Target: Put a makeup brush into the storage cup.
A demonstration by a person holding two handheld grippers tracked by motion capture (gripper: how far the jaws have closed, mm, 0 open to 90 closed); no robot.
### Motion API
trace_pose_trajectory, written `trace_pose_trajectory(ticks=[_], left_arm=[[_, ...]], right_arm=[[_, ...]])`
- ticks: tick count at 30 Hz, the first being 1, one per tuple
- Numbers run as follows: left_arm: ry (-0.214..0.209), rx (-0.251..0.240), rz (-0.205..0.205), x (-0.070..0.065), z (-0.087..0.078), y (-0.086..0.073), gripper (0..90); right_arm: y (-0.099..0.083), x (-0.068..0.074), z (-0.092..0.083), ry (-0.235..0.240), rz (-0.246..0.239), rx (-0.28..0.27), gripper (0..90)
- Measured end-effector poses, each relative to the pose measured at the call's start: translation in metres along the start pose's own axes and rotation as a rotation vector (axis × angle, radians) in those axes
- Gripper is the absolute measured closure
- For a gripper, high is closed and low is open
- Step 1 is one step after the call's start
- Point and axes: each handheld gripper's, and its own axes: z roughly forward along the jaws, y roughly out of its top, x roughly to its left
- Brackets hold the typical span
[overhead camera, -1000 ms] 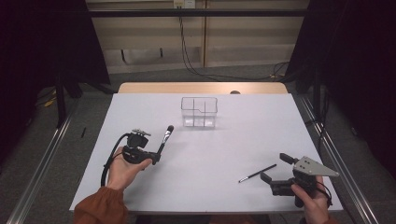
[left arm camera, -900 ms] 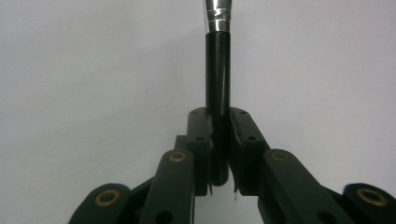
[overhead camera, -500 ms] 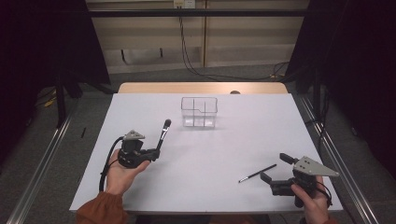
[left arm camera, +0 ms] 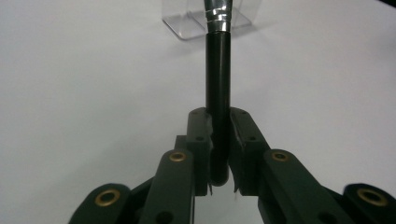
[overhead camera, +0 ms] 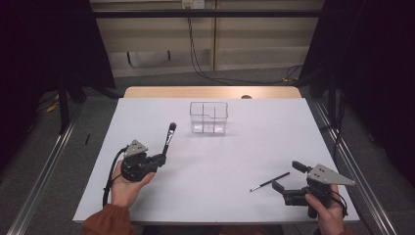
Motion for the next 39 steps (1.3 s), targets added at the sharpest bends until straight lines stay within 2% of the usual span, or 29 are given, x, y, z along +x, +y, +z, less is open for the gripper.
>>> trace_pose_trajectory(ticks=[1,4,5,6,7,8,9,14,15,18,19,21,23,29,31,32,34,39], left_arm=[[0.004,-0.018,-0.006,-0.001,-0.001,-0.001,79.6],[0.003,-0.059,0.012,-0.004,-0.004,-0.001,79.6],[-0.002,-0.077,0.015,-0.004,-0.005,-0.001,79.6],[-0.013,-0.121,0.019,-0.005,-0.006,-0.002,79.6],[-0.029,-0.133,0.005,-0.004,-0.006,-0.002,79.6],[-0.025,-0.149,0.003,-0.005,-0.006,-0.003,79.6],[-0.024,-0.158,0.017,-0.006,-0.005,-0.004,79.6],[-0.037,-0.172,0.024,-0.006,-0.004,-0.005,79.6],[-0.047,-0.186,0.007,-0.007,-0.005,-0.005,79.6],[-0.057,-0.196,0.018,-0.008,-0.005,-0.005,79.6],[-0.054,-0.201,0.019,-0.009,-0.006,-0.005,79.5],[-0.076,-0.206,0.012,-0.011,-0.006,-0.005,79.6],[-0.077,-0.210,0.026,-0.014,-0.007,-0.005,79.5],[-0.111,-0.215,0.029,-0.023,-0.006,-0.003,79.5],[-0.128,-0.211,0.039,-0.028,-0.005,-0.001,79.5],[-0.128,-0.211,0.039,-0.028,-0.005,-0.001,79.5],[-0.124,-0.213,0.053,-0.033,-0.003,0.000,79.5],[-0.135,-0.219,0.049,-0.035,-0.001,0.001,79.5]], right_arm=[[0.000,0.000,0.000,0.000,0.000,0.000,0.0],[0.000,0.000,0.000,0.009,0.006,0.000,0.0],[0.000,0.001,0.001,0.012,0.009,-0.001,0.0],[0.000,0.002,0.001,0.013,0.008,-0.001,0.0],[0.000,0.002,0.001,0.014,0.006,0.000,0.0],[0.000,0.002,0.001,0.015,0.005,0.001,0.0],[0.000,0.002,0.001,0.015,0.004,0.001,0.0],[0.000,0.003,0.002,0.019,-0.007,0.006,0.0],[0.000,0.003,0.002,0.019,-0.009,0.006,0.0],[0.001,0.003,0.002,0.020,-0.009,0.005,0.0],[0.001,0.003,0.002,0.020,-0.010,0.004,0.0],[0.001,0.003,0.002,0.027,-0.011,0.001,0.0],[0.001,0.003,0.002,0.031,-0.013,-0.005,0.0],[0.003,0.005,0.004,0.046,-0.013,-0.011,0.0],[0.006,0.006,0.007,0.076,0.001,-0.022,0.0],[0.006,0.006,0.007,0.076,0.001,-0.022,0.0],[0.011,0.009,0.011,0.097,-0.014,-0.024,0.0],[0.017,0.014,0.017,0.129,-0.016,-0.030,0.1]])
